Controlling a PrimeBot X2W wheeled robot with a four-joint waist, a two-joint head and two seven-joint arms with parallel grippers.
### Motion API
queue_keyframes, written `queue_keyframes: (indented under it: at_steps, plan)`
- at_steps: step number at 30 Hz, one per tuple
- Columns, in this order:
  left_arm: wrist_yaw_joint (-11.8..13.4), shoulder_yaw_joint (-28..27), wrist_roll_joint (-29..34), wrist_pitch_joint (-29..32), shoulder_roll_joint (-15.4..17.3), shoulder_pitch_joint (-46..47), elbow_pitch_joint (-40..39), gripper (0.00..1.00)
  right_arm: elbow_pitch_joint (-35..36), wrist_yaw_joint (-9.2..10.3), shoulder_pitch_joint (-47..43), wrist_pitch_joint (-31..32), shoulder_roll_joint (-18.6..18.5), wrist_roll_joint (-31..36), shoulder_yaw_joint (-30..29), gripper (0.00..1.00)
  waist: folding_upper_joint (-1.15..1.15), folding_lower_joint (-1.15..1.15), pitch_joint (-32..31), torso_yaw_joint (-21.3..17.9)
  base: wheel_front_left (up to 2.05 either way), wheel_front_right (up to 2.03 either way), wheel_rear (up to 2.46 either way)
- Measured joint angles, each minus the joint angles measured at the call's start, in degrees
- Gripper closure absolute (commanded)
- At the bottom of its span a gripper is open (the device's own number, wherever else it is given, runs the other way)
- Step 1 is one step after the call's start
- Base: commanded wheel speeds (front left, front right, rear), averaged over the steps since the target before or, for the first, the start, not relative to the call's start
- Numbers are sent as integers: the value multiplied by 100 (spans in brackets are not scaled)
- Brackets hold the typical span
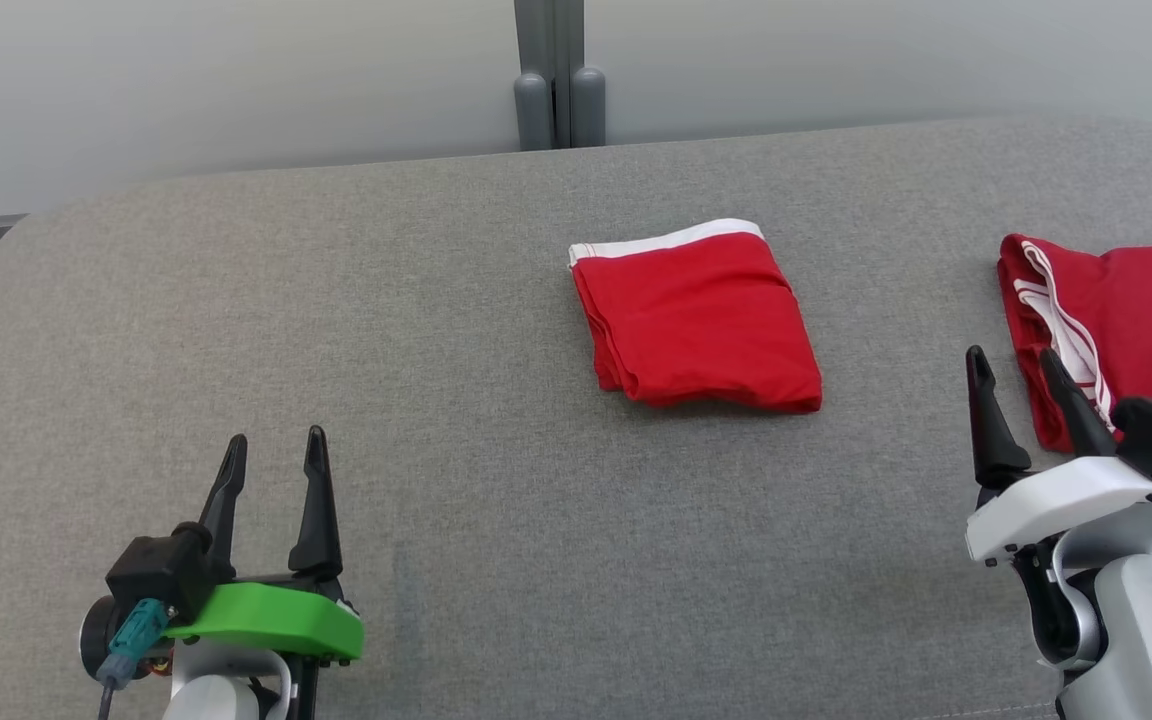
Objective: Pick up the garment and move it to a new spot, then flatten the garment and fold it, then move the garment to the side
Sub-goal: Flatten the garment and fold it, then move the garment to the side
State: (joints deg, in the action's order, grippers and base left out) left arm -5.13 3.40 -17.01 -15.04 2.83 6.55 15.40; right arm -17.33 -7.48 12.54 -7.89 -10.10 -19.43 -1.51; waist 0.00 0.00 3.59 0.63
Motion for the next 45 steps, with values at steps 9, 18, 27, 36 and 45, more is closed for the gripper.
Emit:
queue_keyframes:
  at_steps: [9, 18, 27, 36, 45]
  plan:
    - [1, -30, 13, 0, 0, -20, -31, 0, 41, 0, -52, 74, 60, 78, 19, 0, 0, 0, -42, 49, 0, 0, 0]
    - [11, -30, 20, 1, 1, -19, -136, 0, 107, 0, -44, 234, 62, 101, -73, 0, 0, 0, 37, 143, 0, 0, 0]
    - [54, 180, -70, 0, 0, 115, -267, 0, -111, -1, 900, 1884, -203, 0, -44, 0, 0, 0, 318, 505, 0, 0, 0]
    - [113, 341, -189, 0, 2, 230, -338, 0, -1226, 0, 2138, 3652, -294, 129, -453, 0, 0, 0, 756, 1101, 0, 0, 0]
    - [144, 425, -309, 0, 2, 350, -412, 0, -2042, -1, 2593, 4167, -92, 705, -937, 0, 0, 0, 1254, 1580, 0, 0, 0]
